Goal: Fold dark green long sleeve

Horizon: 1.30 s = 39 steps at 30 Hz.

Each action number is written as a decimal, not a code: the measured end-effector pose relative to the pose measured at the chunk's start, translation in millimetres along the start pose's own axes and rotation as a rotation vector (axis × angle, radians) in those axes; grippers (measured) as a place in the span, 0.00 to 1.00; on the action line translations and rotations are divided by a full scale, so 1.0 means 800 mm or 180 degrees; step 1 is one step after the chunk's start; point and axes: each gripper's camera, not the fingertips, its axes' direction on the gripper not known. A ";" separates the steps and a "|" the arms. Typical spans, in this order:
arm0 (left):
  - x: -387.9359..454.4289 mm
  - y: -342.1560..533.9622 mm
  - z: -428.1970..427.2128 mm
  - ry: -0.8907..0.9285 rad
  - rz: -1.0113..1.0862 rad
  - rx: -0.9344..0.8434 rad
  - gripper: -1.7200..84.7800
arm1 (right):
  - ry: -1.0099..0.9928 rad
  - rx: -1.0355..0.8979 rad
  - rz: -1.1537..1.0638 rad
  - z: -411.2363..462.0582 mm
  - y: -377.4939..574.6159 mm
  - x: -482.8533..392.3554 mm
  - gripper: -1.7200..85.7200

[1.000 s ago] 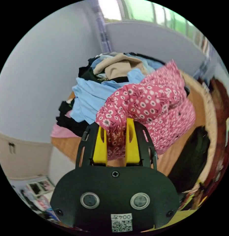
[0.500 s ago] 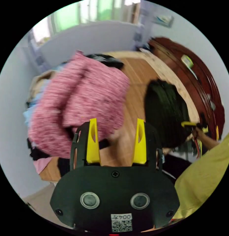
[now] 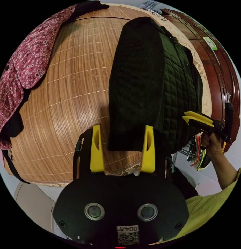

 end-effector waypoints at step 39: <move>0.055 -0.118 -0.346 -0.1262 0.0114 0.0959 0.17 | 0.0242 0.0441 0.1198 -0.113 0.139 0.191 0.13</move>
